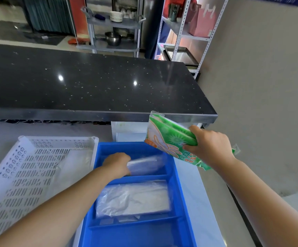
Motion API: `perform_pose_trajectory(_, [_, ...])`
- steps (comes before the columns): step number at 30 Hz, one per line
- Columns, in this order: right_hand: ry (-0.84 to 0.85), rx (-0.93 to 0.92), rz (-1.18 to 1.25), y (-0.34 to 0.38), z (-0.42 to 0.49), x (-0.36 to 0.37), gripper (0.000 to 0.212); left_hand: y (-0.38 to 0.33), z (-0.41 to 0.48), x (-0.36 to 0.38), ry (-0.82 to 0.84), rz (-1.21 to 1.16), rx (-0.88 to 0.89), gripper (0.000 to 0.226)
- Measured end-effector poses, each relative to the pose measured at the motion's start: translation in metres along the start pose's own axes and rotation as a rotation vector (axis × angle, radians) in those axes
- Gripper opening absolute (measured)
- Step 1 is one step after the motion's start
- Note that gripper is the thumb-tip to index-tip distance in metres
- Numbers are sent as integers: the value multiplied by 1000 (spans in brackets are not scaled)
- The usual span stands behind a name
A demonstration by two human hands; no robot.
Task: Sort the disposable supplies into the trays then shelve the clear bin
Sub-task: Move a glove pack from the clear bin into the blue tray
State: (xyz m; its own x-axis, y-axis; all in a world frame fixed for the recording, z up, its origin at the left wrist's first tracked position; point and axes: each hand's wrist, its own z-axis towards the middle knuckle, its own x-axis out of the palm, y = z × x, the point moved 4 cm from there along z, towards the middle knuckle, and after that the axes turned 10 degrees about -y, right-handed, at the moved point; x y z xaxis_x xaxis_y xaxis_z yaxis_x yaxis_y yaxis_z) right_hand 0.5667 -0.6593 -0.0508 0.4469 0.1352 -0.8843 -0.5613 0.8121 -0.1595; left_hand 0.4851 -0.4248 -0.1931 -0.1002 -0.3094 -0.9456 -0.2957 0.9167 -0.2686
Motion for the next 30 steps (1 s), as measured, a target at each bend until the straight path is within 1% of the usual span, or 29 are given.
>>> perform_pose_trajectory(2, [-77, -18, 14, 4, 4, -6, 43, -2, -7, -22, -129, -7, 18, 19])
perform_pose_trajectory(3, [-116, -25, 27, 8, 7, -10, 43, -2, -13, -36, -201, 37, 46, 9])
perform_pose_trajectory(6, [-177, -68, 78, 27, 19, -16, 43, 9, -34, -81, -389, 230, 126, 11])
perform_pose_trajectory(9, [-129, -174, 121, 58, 30, -7, 40, 40, -57, -114, -458, 344, 94, 16])
perform_pose_trajectory(11, [-46, -242, 146, 80, 37, 6, 41, 62, -73, -124, -485, 330, 55, 19])
perform_pose_trajectory(14, [55, -360, 146, 111, 45, 24, 42, 83, -93, -118, -411, 347, 22, 13])
perform_pose_trajectory(17, [92, -476, 138, 134, 56, 33, 43, 93, -106, -102, -323, 353, 36, 16])
perform_pose_trajectory(20, [126, -522, 113, 146, 64, 40, 44, 97, -113, -95, -281, 356, 12, 18])
perform_pose_trajectory(24, [276, -457, 200, 144, 61, 58, 45, 91, -119, -91, -259, 333, 13, 16])
perform_pose_trajectory(28, [466, -389, 303, 135, 46, 81, 48, 81, -120, -80, -203, 224, 53, 16])
perform_pose_trajectory(30, [504, -350, 335, 130, 45, 88, 52, 76, -117, -74, -192, 198, 69, 20])
